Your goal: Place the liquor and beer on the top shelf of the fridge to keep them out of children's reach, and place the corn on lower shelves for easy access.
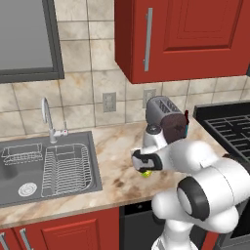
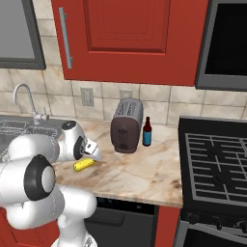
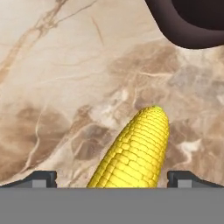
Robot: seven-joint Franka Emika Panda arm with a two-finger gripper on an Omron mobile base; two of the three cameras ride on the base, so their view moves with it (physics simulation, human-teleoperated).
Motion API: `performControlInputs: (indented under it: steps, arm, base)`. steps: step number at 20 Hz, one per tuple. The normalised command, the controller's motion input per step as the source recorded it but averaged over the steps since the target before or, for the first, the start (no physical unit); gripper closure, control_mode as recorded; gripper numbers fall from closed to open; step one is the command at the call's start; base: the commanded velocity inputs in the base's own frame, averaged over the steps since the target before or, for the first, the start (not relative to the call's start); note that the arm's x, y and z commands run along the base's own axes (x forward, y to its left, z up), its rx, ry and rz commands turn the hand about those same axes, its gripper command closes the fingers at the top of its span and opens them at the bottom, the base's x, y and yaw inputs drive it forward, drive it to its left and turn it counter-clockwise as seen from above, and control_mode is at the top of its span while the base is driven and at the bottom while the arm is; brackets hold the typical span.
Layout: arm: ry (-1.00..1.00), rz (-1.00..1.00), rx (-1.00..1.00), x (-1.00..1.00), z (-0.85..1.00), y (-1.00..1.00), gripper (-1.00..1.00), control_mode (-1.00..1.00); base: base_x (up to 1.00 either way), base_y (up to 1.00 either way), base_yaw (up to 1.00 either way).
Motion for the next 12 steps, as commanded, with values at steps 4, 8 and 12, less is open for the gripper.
performControlInputs:
  steps: [4, 8, 12]
  arm:
    - [0.03, 0.00, 0.00, 0.31, -0.35, 0.00, -1.00, -1.00]
    - [0.03, 0.00, 0.00, 0.28, -0.36, 0.00, -1.00, -1.00]
    - [0.03, 0.00, 0.00, 0.19, -0.40, 0.00, 1.00, -1.00]
  base:
    - [0.00, 0.00, 0.00]
    - [0.00, 0.00, 0.00]
    - [0.00, 0.00, 0.00]
